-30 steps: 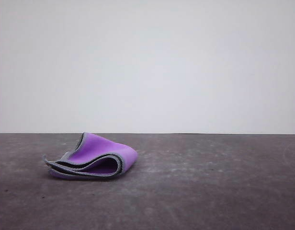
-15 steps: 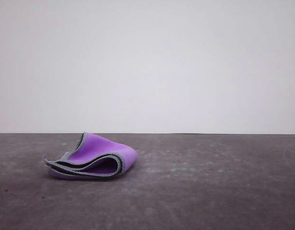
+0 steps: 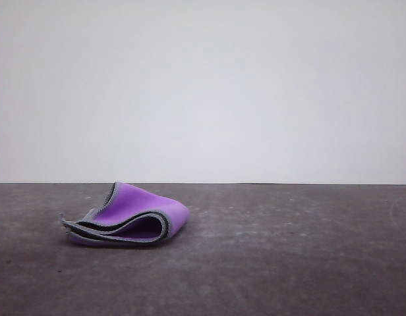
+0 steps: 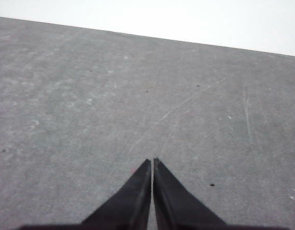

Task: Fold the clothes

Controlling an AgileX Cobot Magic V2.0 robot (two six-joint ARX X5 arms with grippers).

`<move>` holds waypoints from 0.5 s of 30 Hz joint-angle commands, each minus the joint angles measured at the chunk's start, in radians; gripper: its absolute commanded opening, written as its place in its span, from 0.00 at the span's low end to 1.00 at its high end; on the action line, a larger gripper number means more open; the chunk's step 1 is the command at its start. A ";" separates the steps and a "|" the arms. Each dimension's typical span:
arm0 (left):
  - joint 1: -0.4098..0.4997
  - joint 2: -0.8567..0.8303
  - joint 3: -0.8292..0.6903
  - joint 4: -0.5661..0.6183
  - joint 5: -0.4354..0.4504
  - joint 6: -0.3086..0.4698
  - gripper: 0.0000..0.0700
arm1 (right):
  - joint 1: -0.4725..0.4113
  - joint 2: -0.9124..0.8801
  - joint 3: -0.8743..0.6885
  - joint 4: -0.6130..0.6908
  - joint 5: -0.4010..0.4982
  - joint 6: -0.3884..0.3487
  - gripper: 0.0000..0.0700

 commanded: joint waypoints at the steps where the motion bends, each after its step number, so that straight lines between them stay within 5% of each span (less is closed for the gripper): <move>1: 0.000 -0.002 -0.019 -0.011 -0.002 0.002 0.00 | 0.000 0.000 -0.008 0.011 -0.002 0.011 0.00; 5: 0.000 -0.002 -0.020 0.004 -0.002 0.002 0.00 | -0.006 0.000 -0.008 0.011 -0.002 0.012 0.00; 8: -0.001 -0.001 -0.062 0.204 0.000 -0.001 0.00 | -0.017 0.000 -0.008 0.012 -0.001 0.012 0.00; 15: -0.001 0.002 -0.062 0.343 -0.001 0.000 0.00 | -0.037 0.000 -0.006 0.016 0.011 0.011 0.00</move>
